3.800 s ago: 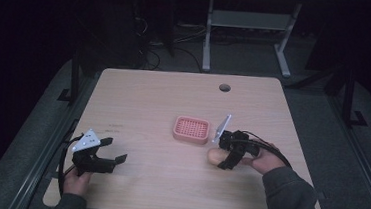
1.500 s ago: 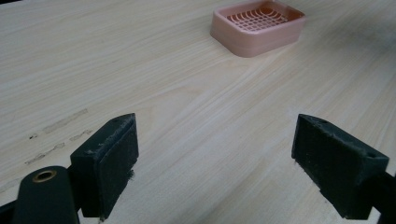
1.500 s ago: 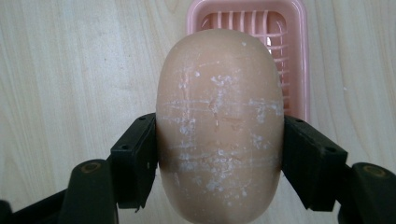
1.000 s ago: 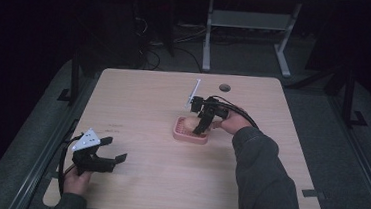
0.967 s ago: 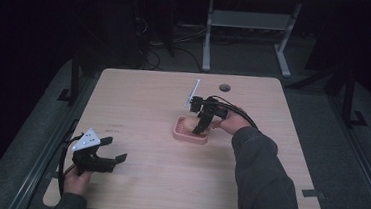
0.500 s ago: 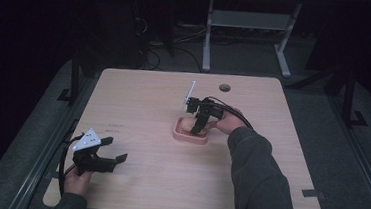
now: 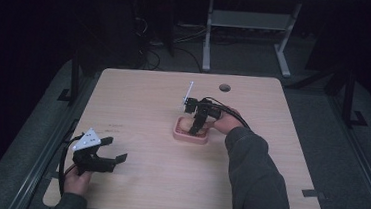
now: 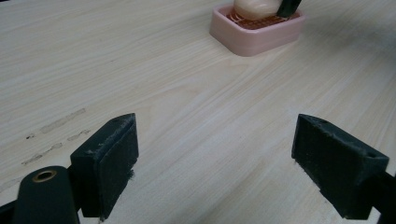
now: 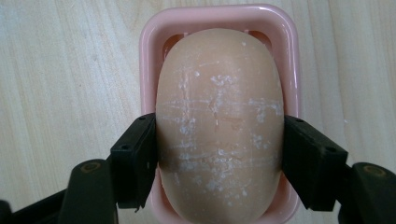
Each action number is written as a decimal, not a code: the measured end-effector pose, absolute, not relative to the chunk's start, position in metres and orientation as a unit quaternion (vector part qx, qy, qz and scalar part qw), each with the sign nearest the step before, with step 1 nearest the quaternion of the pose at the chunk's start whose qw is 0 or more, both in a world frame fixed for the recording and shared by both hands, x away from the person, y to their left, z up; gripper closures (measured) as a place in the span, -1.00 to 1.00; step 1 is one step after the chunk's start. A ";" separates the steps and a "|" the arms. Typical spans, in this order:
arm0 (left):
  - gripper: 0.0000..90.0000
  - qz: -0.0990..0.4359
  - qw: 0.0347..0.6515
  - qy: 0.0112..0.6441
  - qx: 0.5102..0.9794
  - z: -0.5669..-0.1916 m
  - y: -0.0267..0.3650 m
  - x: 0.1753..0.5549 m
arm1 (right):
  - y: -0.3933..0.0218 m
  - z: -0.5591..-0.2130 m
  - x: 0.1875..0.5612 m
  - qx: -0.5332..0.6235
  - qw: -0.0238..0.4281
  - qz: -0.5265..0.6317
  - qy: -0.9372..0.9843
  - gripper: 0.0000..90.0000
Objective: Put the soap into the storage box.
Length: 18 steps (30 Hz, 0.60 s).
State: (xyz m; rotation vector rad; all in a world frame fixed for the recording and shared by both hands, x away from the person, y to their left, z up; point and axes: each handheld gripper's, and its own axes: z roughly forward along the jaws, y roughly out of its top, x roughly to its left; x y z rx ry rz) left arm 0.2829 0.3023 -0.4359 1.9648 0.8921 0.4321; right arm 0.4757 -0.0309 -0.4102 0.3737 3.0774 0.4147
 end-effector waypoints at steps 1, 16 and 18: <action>-0.68 0.175 0.455 0.362 0.795 -0.436 0.302 0.283 | -0.030 -0.411 0.476 0.119 0.007 0.132 0.984 -0.30; -0.68 0.175 0.455 0.364 0.794 -0.436 0.303 0.283 | -0.030 -0.415 0.476 0.110 0.008 0.123 0.986 -0.30; -0.68 0.175 0.457 0.364 0.792 -0.436 0.302 0.283 | -0.030 -0.415 0.475 0.105 0.007 0.123 0.987 -0.30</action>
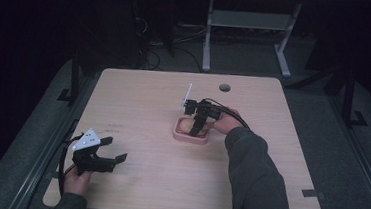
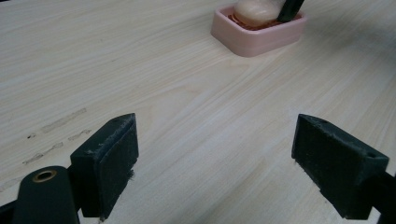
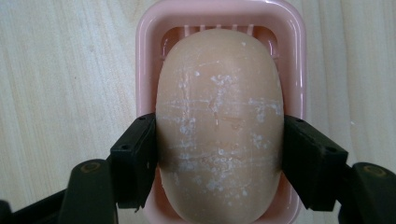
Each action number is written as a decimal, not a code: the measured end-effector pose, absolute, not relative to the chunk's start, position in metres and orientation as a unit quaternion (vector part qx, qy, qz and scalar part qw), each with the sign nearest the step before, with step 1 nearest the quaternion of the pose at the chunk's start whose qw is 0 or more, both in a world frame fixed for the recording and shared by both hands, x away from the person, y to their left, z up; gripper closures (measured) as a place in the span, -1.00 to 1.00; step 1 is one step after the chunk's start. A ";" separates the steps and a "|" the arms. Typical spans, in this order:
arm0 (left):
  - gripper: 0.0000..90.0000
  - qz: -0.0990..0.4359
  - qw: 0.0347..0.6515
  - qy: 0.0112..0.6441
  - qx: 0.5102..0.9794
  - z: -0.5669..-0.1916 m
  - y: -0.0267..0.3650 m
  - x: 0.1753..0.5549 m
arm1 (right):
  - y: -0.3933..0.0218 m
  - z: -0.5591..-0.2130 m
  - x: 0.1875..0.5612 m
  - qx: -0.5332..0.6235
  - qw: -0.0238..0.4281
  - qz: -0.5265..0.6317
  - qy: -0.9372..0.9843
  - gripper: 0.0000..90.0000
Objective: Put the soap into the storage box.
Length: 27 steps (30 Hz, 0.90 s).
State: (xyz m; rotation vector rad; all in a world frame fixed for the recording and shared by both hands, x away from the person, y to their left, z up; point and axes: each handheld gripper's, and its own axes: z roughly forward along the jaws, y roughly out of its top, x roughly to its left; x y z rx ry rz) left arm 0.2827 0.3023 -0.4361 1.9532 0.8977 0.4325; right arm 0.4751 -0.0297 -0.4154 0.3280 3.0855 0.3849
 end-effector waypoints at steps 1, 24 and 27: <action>-0.68 0.175 0.455 0.364 0.794 -0.436 0.303 0.283 | -0.030 -0.416 0.475 0.103 0.008 0.122 0.987 -0.30; -0.68 0.175 0.455 0.364 0.794 -0.436 0.303 0.283 | -0.029 -0.417 0.475 0.103 0.005 0.120 0.987 -0.30; -0.68 0.175 0.455 0.365 0.793 -0.436 0.303 0.283 | -0.029 -0.417 0.475 0.103 0.005 0.120 0.987 -0.30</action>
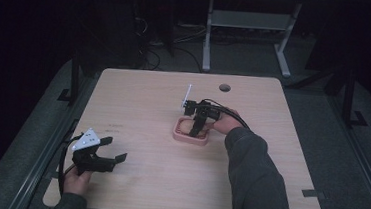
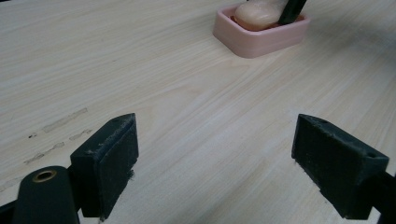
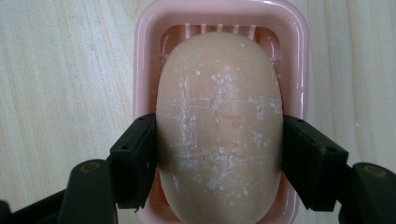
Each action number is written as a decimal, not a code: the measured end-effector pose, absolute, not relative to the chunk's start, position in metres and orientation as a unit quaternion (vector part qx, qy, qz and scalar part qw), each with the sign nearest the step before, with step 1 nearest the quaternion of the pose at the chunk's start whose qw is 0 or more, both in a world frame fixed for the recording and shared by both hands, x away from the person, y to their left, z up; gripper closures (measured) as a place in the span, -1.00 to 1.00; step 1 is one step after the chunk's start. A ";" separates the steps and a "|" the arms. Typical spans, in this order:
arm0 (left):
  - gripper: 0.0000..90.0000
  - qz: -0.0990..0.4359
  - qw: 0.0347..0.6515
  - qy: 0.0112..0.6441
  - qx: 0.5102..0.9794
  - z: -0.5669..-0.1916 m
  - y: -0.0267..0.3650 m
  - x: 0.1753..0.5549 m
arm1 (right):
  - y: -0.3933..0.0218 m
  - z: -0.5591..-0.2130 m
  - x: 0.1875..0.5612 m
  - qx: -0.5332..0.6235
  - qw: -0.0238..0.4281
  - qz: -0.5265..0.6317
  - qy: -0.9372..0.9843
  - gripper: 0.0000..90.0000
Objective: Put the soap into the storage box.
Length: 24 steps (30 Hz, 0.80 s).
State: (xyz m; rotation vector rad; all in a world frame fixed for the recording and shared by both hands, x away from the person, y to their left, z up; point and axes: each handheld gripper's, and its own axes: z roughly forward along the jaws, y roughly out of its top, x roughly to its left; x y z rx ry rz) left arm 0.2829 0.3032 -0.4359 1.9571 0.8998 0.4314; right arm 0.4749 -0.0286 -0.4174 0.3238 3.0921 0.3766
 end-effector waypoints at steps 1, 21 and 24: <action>-0.68 0.175 0.455 0.365 0.793 -0.436 0.303 0.283 | -0.029 -0.417 0.475 0.103 0.005 0.120 0.987 -0.30; -0.68 0.174 0.454 0.364 0.794 -0.436 0.303 0.283 | -0.028 -0.415 0.475 0.108 0.003 0.130 0.986 -0.31; -0.68 0.175 0.455 0.365 0.793 -0.436 0.302 0.284 | -0.029 -0.412 0.475 0.109 0.002 0.134 0.985 -0.32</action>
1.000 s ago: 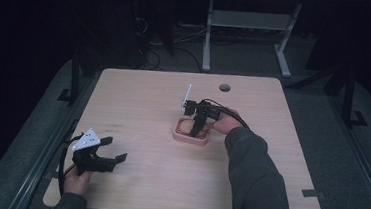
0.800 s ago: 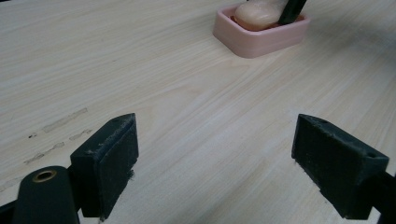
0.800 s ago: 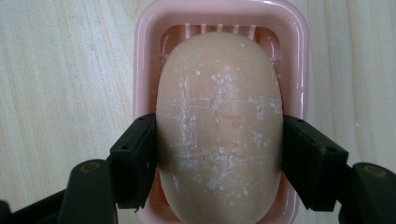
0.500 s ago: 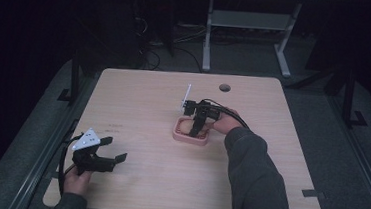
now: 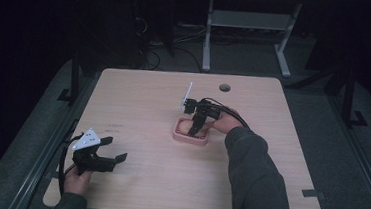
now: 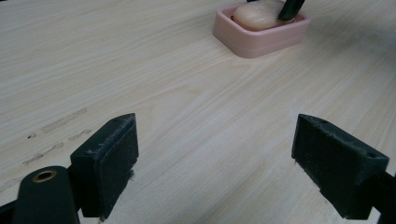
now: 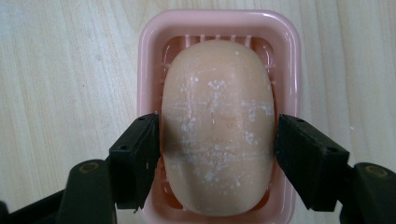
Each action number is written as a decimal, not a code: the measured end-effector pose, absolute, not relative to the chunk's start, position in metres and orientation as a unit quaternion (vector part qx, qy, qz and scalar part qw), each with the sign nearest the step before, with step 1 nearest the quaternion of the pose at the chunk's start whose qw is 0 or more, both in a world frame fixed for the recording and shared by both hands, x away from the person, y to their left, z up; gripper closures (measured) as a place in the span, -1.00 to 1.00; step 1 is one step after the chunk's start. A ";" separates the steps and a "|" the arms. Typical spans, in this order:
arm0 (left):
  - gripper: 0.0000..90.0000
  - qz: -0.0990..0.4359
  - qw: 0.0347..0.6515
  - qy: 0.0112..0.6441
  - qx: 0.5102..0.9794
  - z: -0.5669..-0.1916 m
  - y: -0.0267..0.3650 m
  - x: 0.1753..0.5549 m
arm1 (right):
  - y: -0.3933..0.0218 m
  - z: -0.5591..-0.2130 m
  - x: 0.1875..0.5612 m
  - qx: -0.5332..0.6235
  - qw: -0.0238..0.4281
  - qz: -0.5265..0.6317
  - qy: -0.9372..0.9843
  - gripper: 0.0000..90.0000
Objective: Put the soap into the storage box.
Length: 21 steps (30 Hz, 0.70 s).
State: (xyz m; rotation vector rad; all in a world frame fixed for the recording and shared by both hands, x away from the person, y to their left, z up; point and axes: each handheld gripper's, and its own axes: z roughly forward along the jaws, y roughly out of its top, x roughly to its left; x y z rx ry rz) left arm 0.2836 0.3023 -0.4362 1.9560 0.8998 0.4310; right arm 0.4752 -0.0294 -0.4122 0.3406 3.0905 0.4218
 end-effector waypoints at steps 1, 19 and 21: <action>-0.68 0.175 0.455 0.365 0.793 -0.436 0.302 0.284 | -0.029 -0.412 0.475 0.109 0.002 0.134 0.985 -0.32; -0.68 0.176 0.455 0.361 0.795 -0.436 0.302 0.283 | -0.041 -0.406 0.470 0.128 0.004 0.154 0.980 -0.43; -0.68 0.175 0.454 0.361 0.796 -0.436 0.302 0.283 | -0.042 -0.405 0.469 0.129 0.006 0.156 0.979 -0.44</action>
